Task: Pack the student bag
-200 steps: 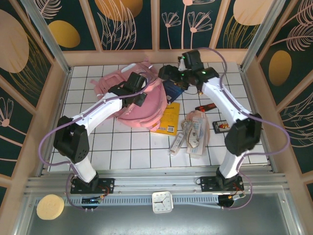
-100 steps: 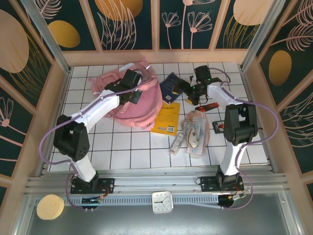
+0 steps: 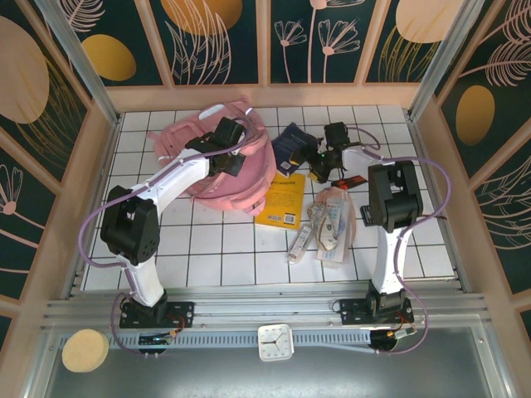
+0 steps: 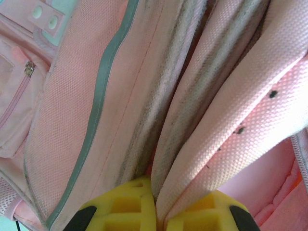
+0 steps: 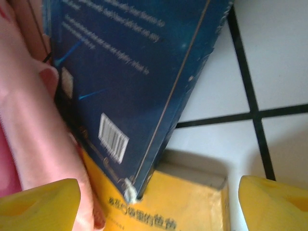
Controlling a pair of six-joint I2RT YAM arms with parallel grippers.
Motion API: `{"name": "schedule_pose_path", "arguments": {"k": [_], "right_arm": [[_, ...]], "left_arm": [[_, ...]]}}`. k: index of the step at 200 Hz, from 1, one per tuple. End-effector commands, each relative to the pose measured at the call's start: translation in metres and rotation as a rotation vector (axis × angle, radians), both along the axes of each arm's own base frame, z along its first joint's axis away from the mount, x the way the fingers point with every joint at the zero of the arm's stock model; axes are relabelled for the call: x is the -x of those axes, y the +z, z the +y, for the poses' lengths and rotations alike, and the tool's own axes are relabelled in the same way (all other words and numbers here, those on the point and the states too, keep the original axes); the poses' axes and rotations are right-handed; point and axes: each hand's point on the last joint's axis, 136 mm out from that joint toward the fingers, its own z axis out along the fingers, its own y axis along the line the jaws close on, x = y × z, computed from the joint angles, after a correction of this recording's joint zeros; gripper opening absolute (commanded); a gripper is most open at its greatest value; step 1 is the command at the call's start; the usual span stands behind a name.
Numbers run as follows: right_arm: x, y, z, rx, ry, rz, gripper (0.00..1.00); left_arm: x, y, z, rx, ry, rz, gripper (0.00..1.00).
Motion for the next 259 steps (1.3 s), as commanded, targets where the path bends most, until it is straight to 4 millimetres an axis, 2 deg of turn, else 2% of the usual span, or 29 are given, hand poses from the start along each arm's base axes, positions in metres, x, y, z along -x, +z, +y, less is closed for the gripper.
{"name": "schedule_pose_path", "arguments": {"k": [1,54,99,119,126,157,171,191,208,214,225,235,241,244,245,259], "right_arm": [[-0.022,0.001,0.007,-0.028,-0.033,-0.041,0.84],[-0.042,-0.003,0.022,-0.065,-0.047,-0.066,0.78],[-0.05,-0.008,0.03,-0.092,-0.069,-0.082,0.71],[-0.053,-0.003,0.034,-0.118,-0.078,-0.12,0.58],[-0.055,-0.002,0.035,-0.123,-0.078,-0.136,0.49],[-0.062,0.005,0.037,-0.115,-0.084,-0.187,0.0],[-0.065,0.008,0.036,-0.109,-0.085,-0.206,0.0],[-0.062,0.011,0.033,-0.084,-0.075,-0.194,0.0],[-0.057,0.012,0.021,-0.014,-0.085,-0.152,0.28],[-0.055,0.012,0.018,0.001,-0.081,-0.141,0.34],[-0.052,0.013,0.013,0.033,-0.081,-0.128,0.41],[-0.051,0.014,0.012,0.035,-0.073,-0.118,0.44],[-0.051,0.014,0.009,0.039,-0.074,-0.111,0.44],[-0.051,0.013,0.008,0.042,-0.076,-0.108,0.44],[-0.051,0.013,0.007,0.042,-0.077,-0.106,0.44],[-0.053,0.013,0.003,0.04,-0.085,-0.096,0.46]], "left_arm": [[-0.002,0.008,0.004,0.033,0.032,-0.014,0.0],[-0.002,0.003,0.001,0.038,0.018,0.001,0.0],[-0.003,0.001,-0.003,0.044,0.01,0.006,0.0],[-0.004,0.0,-0.003,0.044,0.008,0.009,0.0],[-0.003,-0.002,-0.003,0.041,0.009,0.012,0.0],[-0.001,-0.003,-0.001,0.036,0.011,0.015,0.0],[-0.001,-0.003,0.003,0.02,0.024,0.01,0.0],[-0.012,0.008,0.026,0.049,0.134,-0.004,0.0],[-0.023,0.014,0.039,0.078,0.175,-0.005,0.0],[-0.025,0.013,0.041,0.056,0.177,0.005,0.0],[-0.024,0.01,0.042,0.045,0.179,0.029,0.32],[-0.023,0.018,0.037,0.092,0.186,0.017,0.54],[-0.023,0.03,0.032,0.141,0.187,-0.003,0.76],[-0.023,0.037,0.029,0.167,0.186,-0.014,0.93],[-0.023,0.039,0.028,0.176,0.187,-0.016,0.96],[-0.025,0.072,0.015,0.294,0.177,-0.055,0.99]]}}
